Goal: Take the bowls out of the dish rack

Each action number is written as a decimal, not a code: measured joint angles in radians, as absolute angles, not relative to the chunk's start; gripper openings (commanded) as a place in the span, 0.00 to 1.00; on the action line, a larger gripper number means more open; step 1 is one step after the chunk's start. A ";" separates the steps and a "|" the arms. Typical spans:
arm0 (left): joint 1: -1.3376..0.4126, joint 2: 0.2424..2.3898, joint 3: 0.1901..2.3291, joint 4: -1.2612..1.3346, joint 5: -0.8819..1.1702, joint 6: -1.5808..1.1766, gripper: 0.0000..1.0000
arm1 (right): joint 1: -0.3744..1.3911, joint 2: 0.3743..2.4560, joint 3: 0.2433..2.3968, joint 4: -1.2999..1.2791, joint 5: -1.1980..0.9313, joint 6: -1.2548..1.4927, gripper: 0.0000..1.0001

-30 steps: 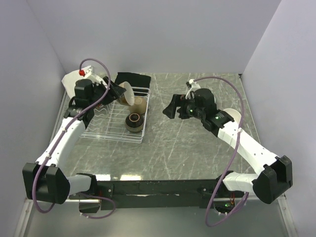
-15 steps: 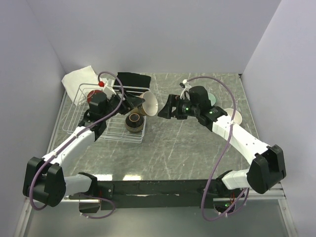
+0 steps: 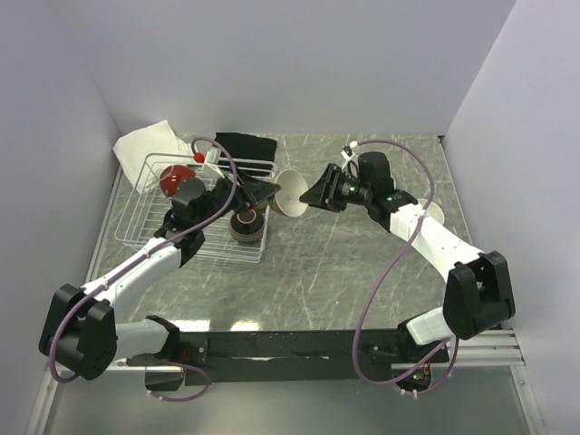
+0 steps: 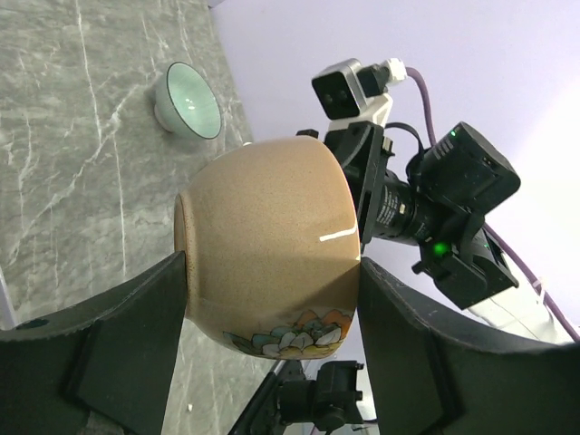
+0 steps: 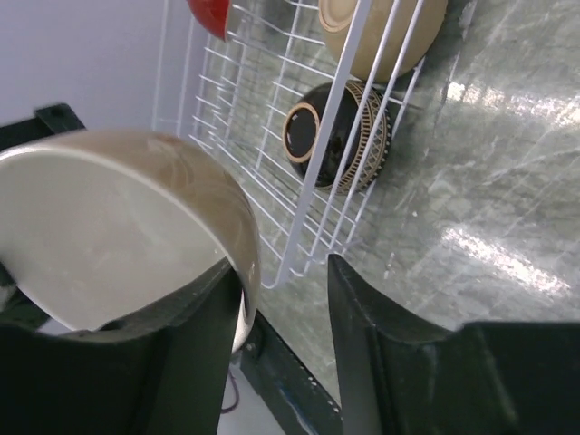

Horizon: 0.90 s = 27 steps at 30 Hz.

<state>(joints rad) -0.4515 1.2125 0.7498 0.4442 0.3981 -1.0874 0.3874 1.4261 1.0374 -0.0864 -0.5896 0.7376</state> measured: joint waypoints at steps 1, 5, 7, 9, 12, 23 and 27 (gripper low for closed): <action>-0.456 1.213 0.746 0.452 0.395 -1.090 0.01 | 0.380 1.430 1.034 -0.076 -0.599 0.751 0.42; -0.469 1.220 0.735 0.471 0.395 -1.095 0.01 | 0.377 1.431 1.026 -0.054 -0.623 0.776 0.29; -0.480 1.229 0.735 0.477 0.395 -1.096 0.03 | 0.377 1.432 1.025 -0.051 -0.629 0.787 0.17; -0.488 1.236 0.735 0.482 0.388 -1.096 0.05 | 0.377 1.432 1.024 -0.049 -0.629 0.778 0.03; -0.490 1.241 0.735 0.488 0.364 -1.100 0.21 | 0.383 1.432 1.022 -0.069 -0.624 0.737 0.00; -0.512 1.187 0.813 0.215 0.264 -0.855 0.94 | 0.353 1.411 1.045 -0.300 -0.489 0.619 0.00; -0.506 1.111 0.863 0.102 0.150 -0.712 0.99 | 0.296 1.405 1.047 -0.423 -0.359 0.576 0.00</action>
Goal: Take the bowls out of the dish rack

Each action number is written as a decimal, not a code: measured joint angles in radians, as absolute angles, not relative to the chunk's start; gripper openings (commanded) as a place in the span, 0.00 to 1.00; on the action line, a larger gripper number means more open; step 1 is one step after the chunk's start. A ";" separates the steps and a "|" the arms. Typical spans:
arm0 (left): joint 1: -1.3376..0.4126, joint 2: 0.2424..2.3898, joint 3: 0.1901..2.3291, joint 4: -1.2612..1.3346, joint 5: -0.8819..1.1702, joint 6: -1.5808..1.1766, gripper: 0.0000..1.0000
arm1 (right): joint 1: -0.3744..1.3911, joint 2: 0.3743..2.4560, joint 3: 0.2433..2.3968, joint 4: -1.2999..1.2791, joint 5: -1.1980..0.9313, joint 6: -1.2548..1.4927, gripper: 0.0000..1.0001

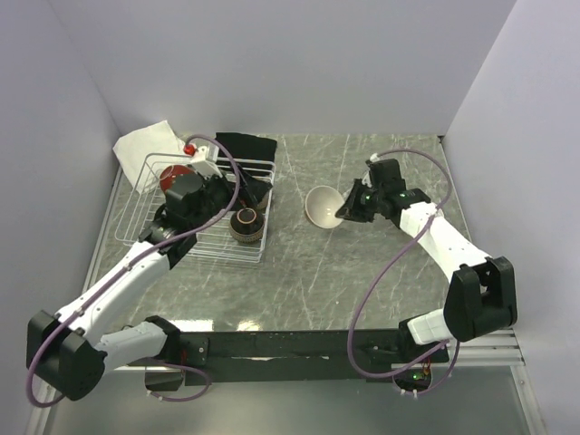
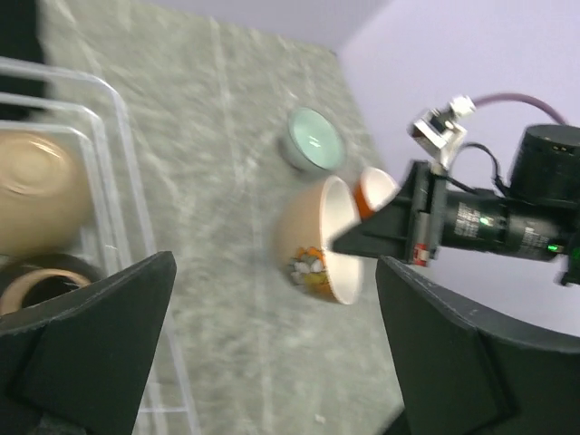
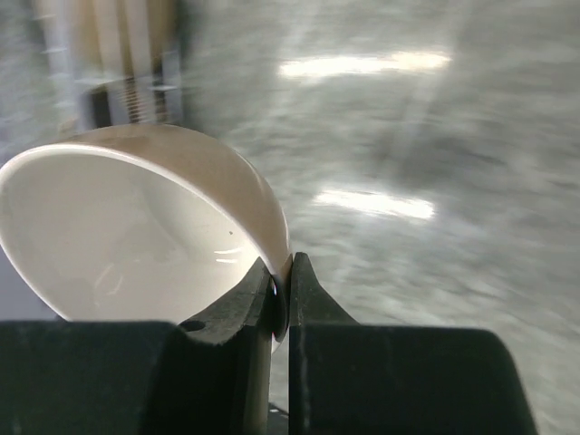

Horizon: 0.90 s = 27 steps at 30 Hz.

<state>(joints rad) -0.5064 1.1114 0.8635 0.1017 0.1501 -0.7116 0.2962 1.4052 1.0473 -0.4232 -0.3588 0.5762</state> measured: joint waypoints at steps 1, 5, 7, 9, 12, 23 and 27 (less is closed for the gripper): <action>-0.506 1.096 0.877 0.075 0.122 -0.679 0.99 | 0.285 1.404 1.047 -0.453 -0.326 0.566 0.00; -0.506 1.048 0.909 -0.019 -0.006 -0.553 0.99 | 0.239 1.403 1.047 -0.552 -0.229 0.545 0.00; -0.506 1.034 0.913 -0.067 -0.073 -0.496 0.99 | 0.208 1.405 1.048 -0.594 -0.202 0.543 0.00; -0.506 1.022 0.915 -0.116 -0.137 -0.443 0.99 | 0.163 1.416 1.053 -0.633 -0.171 0.544 0.00; -0.506 1.005 0.916 -0.183 -0.227 -0.372 0.99 | 0.112 1.446 1.065 -0.663 -0.125 0.548 0.00; -0.505 0.943 0.916 -0.287 -0.390 -0.237 0.99 | 0.004 1.576 1.099 -0.673 -0.025 0.568 0.00; -0.505 0.926 0.912 -0.300 -0.418 -0.210 1.00 | -0.031 1.610 1.099 -0.670 -0.022 0.572 0.00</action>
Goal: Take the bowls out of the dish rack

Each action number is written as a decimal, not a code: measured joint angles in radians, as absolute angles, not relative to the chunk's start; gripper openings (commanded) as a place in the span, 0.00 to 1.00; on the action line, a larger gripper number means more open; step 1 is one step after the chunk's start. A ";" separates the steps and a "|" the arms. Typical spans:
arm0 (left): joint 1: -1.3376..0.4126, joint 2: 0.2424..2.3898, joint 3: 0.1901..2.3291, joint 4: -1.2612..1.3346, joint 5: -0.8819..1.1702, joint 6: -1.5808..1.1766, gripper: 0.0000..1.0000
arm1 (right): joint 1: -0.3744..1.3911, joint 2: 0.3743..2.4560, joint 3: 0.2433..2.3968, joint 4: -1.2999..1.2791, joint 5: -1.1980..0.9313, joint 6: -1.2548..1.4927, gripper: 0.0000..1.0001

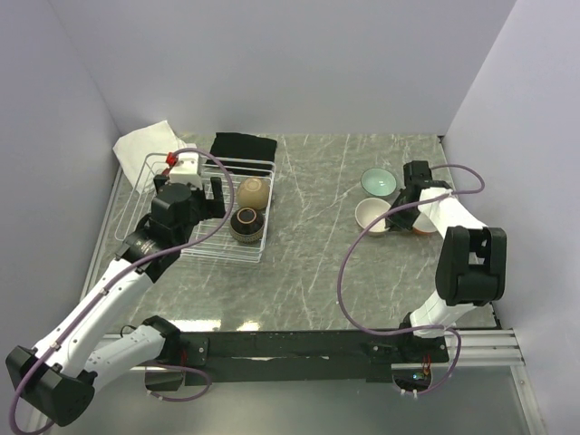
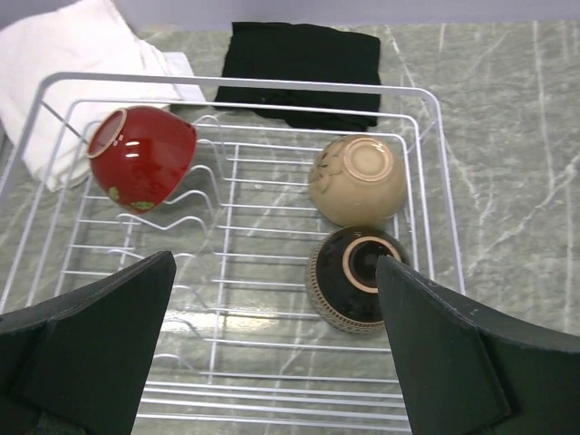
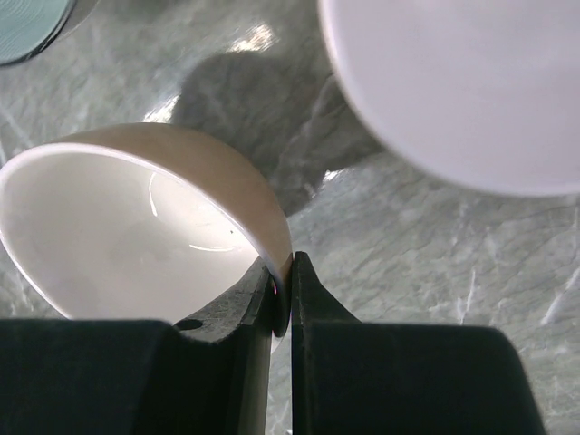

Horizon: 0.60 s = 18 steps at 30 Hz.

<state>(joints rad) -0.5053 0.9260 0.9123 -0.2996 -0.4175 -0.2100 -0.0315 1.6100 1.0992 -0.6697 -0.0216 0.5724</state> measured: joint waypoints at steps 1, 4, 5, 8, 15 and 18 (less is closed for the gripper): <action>-0.505 0.924 0.910 -0.300 -0.422 -0.203 1.00 | -0.036 1.616 1.099 -0.667 -0.020 0.574 0.00; -0.505 0.924 0.902 -0.305 -0.437 -0.189 0.99 | -0.051 1.628 1.092 -0.647 -0.015 0.579 0.00; -0.505 0.924 0.899 -0.307 -0.441 -0.184 0.99 | -0.055 1.628 1.087 -0.640 -0.014 0.580 0.00; -0.505 0.924 0.892 -0.307 -0.448 -0.174 0.99 | -0.059 1.628 1.071 -0.616 -0.011 0.583 0.03; -0.505 0.925 0.886 -0.322 -0.459 -0.160 0.99 | -0.063 1.628 1.035 -0.574 -0.011 0.586 0.29; -0.505 0.932 0.886 -0.327 -0.459 -0.158 0.99 | -0.064 1.627 1.019 -0.546 -0.012 0.589 0.59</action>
<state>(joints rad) -0.5053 0.9318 0.8864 -0.3267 -0.4595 -0.1581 -0.0635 1.6272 1.0195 -0.5457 -0.0124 0.5892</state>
